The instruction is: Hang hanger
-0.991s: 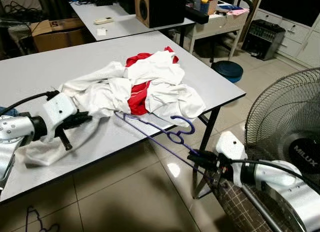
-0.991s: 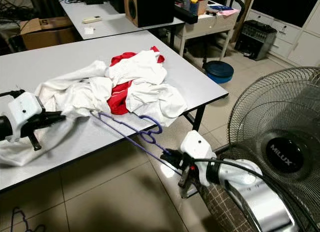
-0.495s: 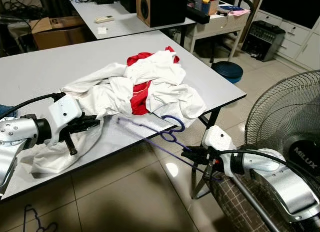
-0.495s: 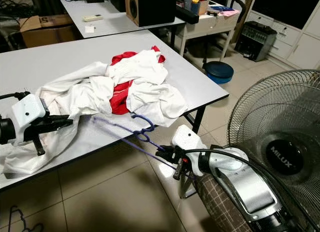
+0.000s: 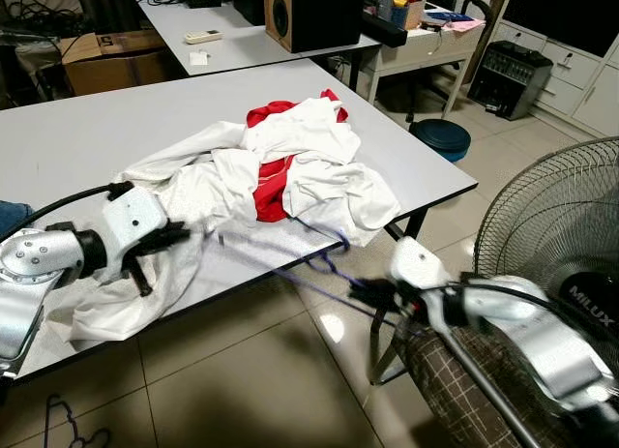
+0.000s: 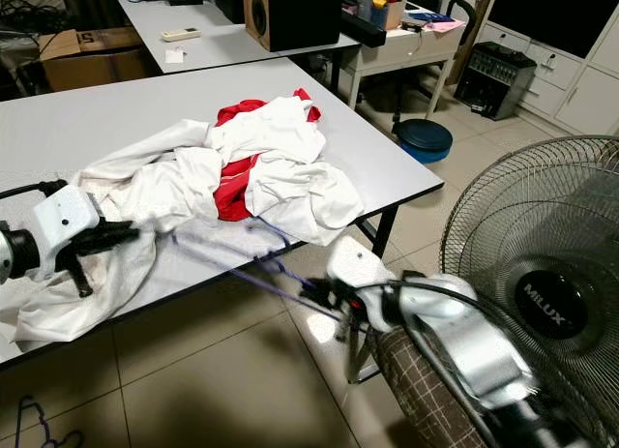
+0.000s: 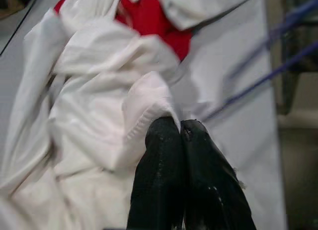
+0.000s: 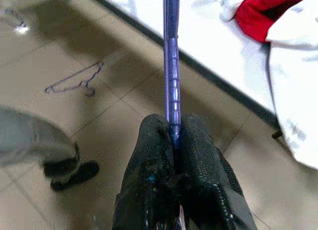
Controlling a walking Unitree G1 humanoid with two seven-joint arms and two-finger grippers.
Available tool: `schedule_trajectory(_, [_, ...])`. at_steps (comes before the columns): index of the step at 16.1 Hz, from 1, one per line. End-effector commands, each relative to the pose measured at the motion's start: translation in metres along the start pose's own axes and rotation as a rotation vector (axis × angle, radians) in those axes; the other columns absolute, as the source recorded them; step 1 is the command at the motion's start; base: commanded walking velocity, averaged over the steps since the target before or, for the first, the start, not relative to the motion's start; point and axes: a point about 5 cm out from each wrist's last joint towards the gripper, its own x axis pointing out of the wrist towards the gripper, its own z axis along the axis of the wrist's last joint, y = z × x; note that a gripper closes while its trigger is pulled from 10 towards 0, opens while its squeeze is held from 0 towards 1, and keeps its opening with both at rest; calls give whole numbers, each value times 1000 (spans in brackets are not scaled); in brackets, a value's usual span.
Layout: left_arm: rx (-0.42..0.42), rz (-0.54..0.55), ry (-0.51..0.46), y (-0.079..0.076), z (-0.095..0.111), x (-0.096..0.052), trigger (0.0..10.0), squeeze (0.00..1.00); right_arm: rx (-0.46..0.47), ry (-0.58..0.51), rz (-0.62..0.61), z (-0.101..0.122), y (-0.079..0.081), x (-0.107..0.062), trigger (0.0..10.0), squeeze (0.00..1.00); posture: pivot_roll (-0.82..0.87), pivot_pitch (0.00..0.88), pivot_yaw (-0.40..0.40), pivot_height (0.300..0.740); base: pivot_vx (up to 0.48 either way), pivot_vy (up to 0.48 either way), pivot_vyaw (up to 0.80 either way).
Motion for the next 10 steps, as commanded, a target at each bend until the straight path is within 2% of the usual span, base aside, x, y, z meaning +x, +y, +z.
schedule_trajectory(1, [31,2,11,1,2,2,0,0,-29,-7,3,4,-1,-9,10000,0,-20,0,-32,740,0,0,0])
schedule_trajectory(4, [7,-90,8,-4,1,-4,0,0,-48,2,-74,5,-11,-25,10000,0,-27,0,-22,740,0,0,0])
schedule_trajectory(6, [-3,-214,36,-11,-1,-13,0,0,-58,10,-99,6,-15,-33,10000,0,-27,0,-22,740,0,0,0])
schedule_trajectory(8, [1,-276,13,-12,7,-21,0,0,-58,5,-84,8,-13,-31,10000,0,-27,0,-16,740,0,0,0])
schedule_trajectory(10, [-1,-299,-40,-12,21,-22,0,0,-58,-13,-65,10,-9,-21,10000,0,-22,0,-15,740,0,0,0])
